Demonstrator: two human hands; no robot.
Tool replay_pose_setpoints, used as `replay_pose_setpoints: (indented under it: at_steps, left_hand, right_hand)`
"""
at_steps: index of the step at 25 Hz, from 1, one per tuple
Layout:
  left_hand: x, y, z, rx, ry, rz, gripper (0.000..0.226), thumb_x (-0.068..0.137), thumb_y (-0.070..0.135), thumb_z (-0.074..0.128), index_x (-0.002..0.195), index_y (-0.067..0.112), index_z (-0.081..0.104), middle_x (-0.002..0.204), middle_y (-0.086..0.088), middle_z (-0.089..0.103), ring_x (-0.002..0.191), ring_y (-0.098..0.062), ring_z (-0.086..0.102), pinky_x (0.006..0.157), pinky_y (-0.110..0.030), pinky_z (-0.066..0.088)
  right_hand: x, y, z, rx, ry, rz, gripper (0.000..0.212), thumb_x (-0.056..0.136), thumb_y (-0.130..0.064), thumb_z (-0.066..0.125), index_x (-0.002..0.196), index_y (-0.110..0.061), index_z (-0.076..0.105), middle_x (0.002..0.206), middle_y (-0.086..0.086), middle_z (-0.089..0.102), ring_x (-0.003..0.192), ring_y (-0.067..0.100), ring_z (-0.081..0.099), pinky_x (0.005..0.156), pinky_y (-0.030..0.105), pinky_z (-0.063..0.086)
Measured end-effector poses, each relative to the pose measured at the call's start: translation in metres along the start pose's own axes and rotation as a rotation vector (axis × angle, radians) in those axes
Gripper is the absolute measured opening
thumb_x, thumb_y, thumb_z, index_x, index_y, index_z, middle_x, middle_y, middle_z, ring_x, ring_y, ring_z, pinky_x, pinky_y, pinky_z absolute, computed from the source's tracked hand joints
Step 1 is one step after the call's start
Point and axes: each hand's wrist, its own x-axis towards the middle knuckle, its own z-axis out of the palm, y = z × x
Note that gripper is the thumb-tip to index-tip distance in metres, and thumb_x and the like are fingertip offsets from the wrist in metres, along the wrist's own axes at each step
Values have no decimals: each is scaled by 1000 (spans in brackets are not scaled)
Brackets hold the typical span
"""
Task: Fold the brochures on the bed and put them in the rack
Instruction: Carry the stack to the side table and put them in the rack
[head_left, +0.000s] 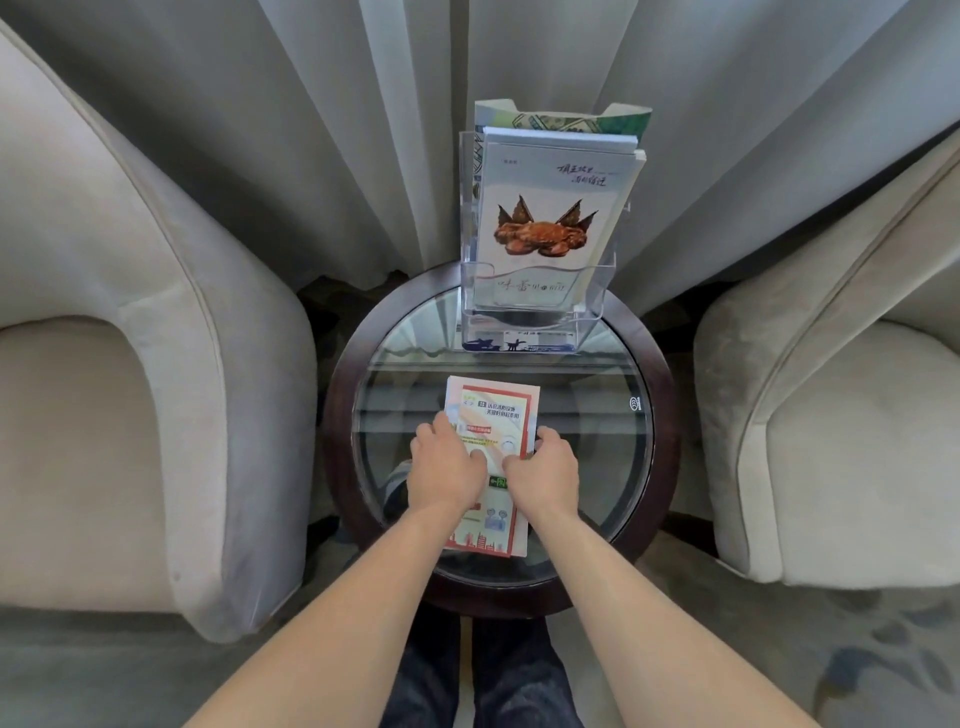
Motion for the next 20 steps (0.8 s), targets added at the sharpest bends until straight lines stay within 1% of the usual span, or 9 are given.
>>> replay_pose_setpoints:
  at_steps: [3, 5, 8, 10, 12, 13, 15, 17, 20]
  left_hand:
    - [8, 3, -1, -4, 0, -38, 41, 91, 24, 59, 126, 8, 46, 126, -11, 44, 119, -27, 43, 93, -40, 45]
    - [13, 4, -3, -43, 24, -56, 31, 92, 23, 58, 119, 10, 50, 123, -9, 44, 112, -24, 46, 88, -39, 47]
    - [15, 4, -4, -76, 50, -41, 24, 93, 19, 59, 115, 15, 50, 118, -5, 46, 102, -19, 52, 82, -38, 51]
    - [15, 4, -5, -102, 55, -42, 21, 93, 16, 58, 110, 18, 46, 110, -3, 54, 91, -18, 60, 71, -37, 55]
    - [15, 4, -4, -121, 30, -52, 17, 96, 16, 55, 108, 21, 43, 101, 0, 64, 75, -14, 65, 54, -31, 51]
    - [15, 4, -5, -134, 13, -50, 16, 97, 17, 53, 108, 22, 42, 99, 1, 66, 71, -12, 65, 50, -28, 49]
    - [15, 3, -8, -186, -17, -20, 13, 100, 19, 52, 108, 24, 42, 99, 2, 68, 71, -12, 68, 51, -31, 55]
    - [16, 3, -12, -233, -33, 24, 11, 101, 19, 51, 107, 25, 44, 100, 3, 68, 74, -13, 70, 60, -37, 61]
    - [17, 10, -22, -282, -28, 68, 12, 100, 17, 51, 106, 26, 46, 101, 4, 68, 79, -12, 70, 65, -41, 62]
  right_hand:
    - [1, 3, -1, 46, 6, 0, 25, 89, -18, 68, 112, -20, 57, 114, 2, 62, 97, 18, 65, 77, 42, 60]
    - [3, 4, -2, 69, -8, -1, 26, 90, -19, 69, 113, -21, 57, 115, 2, 62, 97, 19, 66, 78, 43, 60]
    - [5, 5, -2, 89, -14, 5, 28, 89, -19, 70, 114, -22, 57, 116, 3, 61, 97, 19, 67, 78, 44, 60]
    - [5, 4, -3, 89, -12, 6, 30, 90, -19, 70, 115, -23, 55, 117, 1, 59, 96, 18, 67, 77, 43, 61]
    - [6, 4, -5, 97, -14, 12, 28, 90, -20, 70, 113, -25, 56, 116, 0, 57, 93, 17, 67, 75, 41, 62]
    - [8, 4, -6, 96, -13, 17, 26, 91, -20, 70, 112, -26, 56, 115, -1, 55, 91, 17, 67, 75, 41, 62]
    - [11, 1, -10, 80, 7, 19, 23, 91, -20, 69, 110, -27, 57, 113, -1, 53, 88, 16, 65, 74, 40, 62]
    - [15, -4, -14, 85, 45, 23, 26, 90, -21, 69, 109, -30, 54, 113, -3, 52, 87, 13, 63, 74, 39, 61]
    - [18, -18, -23, 156, 71, 44, 34, 87, -19, 72, 110, -28, 49, 110, -6, 62, 89, 11, 65, 75, 40, 61]
